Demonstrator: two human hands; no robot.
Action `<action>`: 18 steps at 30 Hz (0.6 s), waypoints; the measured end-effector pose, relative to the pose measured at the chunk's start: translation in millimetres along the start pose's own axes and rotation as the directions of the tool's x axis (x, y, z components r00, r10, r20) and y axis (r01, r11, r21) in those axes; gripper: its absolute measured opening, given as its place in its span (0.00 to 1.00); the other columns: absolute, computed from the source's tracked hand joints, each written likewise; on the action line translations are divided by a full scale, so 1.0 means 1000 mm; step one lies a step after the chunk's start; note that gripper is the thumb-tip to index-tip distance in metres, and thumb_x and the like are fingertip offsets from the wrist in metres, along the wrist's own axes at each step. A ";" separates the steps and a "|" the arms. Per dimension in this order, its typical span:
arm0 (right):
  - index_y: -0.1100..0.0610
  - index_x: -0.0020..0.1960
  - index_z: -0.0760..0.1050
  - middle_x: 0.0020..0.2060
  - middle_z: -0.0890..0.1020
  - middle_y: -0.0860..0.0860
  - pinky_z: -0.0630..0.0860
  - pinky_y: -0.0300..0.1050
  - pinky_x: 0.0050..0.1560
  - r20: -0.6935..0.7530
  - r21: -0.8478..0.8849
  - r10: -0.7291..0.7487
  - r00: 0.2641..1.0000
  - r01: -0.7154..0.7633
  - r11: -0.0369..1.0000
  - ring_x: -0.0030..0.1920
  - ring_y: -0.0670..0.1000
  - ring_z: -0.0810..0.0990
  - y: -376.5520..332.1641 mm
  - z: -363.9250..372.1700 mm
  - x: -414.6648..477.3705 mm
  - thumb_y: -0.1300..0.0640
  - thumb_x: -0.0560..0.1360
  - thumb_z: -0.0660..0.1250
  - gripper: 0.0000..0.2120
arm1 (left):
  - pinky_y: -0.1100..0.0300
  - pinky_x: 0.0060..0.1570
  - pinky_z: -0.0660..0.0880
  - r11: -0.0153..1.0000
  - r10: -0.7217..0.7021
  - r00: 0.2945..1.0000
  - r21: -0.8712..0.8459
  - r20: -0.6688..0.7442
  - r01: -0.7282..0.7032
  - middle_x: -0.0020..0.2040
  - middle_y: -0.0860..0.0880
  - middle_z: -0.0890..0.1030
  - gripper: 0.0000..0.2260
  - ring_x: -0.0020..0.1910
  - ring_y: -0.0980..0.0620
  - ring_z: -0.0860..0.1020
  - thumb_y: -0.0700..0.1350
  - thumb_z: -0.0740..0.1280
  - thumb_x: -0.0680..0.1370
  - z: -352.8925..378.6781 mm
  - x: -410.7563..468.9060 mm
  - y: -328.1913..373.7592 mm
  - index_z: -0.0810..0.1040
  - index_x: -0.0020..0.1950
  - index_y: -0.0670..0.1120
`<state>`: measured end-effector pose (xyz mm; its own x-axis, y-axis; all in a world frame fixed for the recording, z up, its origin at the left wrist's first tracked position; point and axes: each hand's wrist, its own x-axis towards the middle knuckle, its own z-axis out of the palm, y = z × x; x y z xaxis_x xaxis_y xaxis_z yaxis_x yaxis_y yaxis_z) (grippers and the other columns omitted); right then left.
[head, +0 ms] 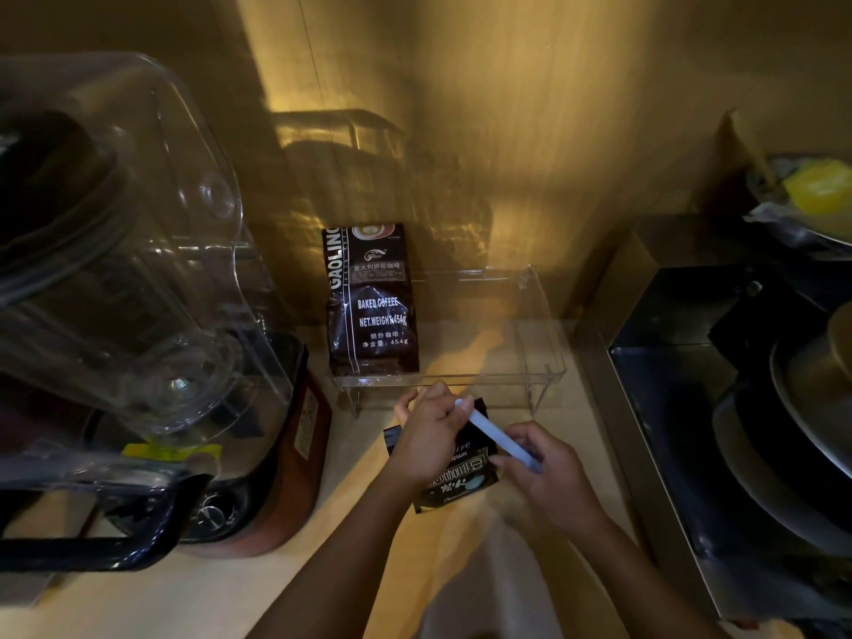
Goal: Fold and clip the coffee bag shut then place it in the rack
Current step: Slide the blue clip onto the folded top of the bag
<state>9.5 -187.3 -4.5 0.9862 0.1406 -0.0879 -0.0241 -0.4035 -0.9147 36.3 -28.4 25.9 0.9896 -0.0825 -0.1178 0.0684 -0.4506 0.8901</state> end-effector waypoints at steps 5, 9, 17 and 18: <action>0.63 0.50 0.78 0.39 0.82 0.55 0.74 0.39 0.36 -0.118 -0.242 -0.285 0.951 0.251 0.937 0.37 0.49 0.78 -0.001 0.003 -0.005 0.68 0.69 0.69 0.09 | 0.46 0.54 0.61 0.965 -0.125 0.992 -0.238 -0.031 0.115 0.33 0.52 0.67 0.21 0.50 0.43 0.67 0.44 0.61 0.78 -0.006 0.001 0.002 0.70 0.24 0.51; 0.64 0.48 0.79 0.38 0.81 0.57 0.74 0.38 0.35 -0.144 -0.273 -0.371 0.917 0.324 0.906 0.36 0.49 0.78 -0.002 0.000 -0.004 0.70 0.68 0.70 0.10 | 0.46 0.53 0.61 0.959 -0.123 0.992 -0.259 -0.016 0.115 0.34 0.52 0.67 0.20 0.48 0.42 0.68 0.44 0.61 0.78 -0.008 -0.001 0.007 0.72 0.24 0.51; 0.48 0.39 0.78 0.38 0.80 0.49 0.76 0.35 0.37 -0.082 0.014 -0.165 0.983 0.167 0.986 0.40 0.46 0.79 0.005 -0.010 -0.005 0.66 0.65 0.73 0.14 | 0.49 0.52 0.61 0.987 -0.070 0.997 -0.147 0.015 0.072 0.35 0.53 0.67 0.20 0.48 0.41 0.67 0.48 0.57 0.79 -0.010 -0.003 0.003 0.74 0.28 0.51; 0.48 0.38 0.78 0.39 0.80 0.49 0.77 0.38 0.40 0.005 0.056 -0.105 0.994 0.104 0.993 0.40 0.46 0.79 0.005 -0.013 -0.003 0.64 0.65 0.74 0.11 | 0.48 0.53 0.62 0.990 -0.068 0.998 -0.119 0.019 0.070 0.35 0.52 0.67 0.19 0.50 0.40 0.68 0.48 0.56 0.79 -0.010 -0.002 0.004 0.74 0.29 0.51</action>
<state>8.2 -201.1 -3.6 0.9825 0.1863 0.0066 0.0699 -0.3351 -0.9396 35.5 -20.5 33.9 0.9801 -0.0686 -0.1862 0.1516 -0.3464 0.9257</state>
